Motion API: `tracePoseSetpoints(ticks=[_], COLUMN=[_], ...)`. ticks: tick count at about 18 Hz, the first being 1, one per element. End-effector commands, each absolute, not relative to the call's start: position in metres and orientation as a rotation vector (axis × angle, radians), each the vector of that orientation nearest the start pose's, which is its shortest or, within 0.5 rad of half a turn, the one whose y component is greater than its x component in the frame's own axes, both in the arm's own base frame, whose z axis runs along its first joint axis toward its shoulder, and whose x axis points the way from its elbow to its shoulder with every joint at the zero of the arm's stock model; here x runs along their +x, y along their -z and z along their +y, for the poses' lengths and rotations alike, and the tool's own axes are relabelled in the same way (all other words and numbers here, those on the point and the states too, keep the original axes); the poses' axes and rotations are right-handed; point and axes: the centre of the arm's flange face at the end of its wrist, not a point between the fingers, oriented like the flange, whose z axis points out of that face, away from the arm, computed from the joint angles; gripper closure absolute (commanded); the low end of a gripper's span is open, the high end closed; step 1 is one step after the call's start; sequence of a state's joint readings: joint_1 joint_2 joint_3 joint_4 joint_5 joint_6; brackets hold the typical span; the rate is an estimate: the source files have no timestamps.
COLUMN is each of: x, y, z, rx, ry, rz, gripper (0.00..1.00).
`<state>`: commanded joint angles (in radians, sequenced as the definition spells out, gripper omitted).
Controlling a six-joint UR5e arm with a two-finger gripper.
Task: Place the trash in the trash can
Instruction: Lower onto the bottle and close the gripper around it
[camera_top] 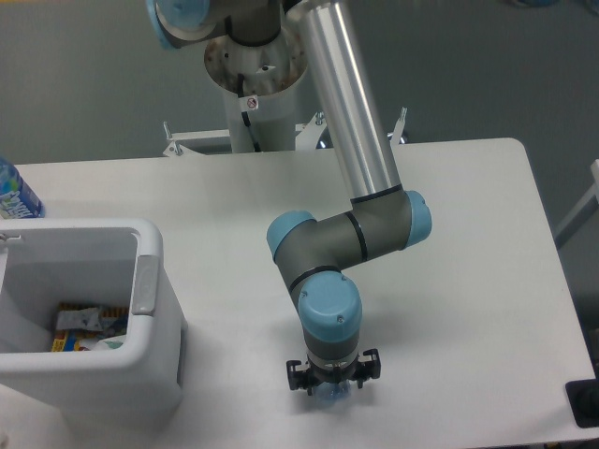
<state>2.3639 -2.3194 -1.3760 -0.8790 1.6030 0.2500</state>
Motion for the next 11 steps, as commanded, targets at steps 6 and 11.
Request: tracePoseSetpoints(ticks=[6,11], x=[-0.428,-0.430], y=[-0.185,-0.213], z=[0.609,0.607], rx=[-2.926,-2.896], ry=[-0.148,-0.192], rz=[-0.811,-0.803], gripper=[0.43,0.44])
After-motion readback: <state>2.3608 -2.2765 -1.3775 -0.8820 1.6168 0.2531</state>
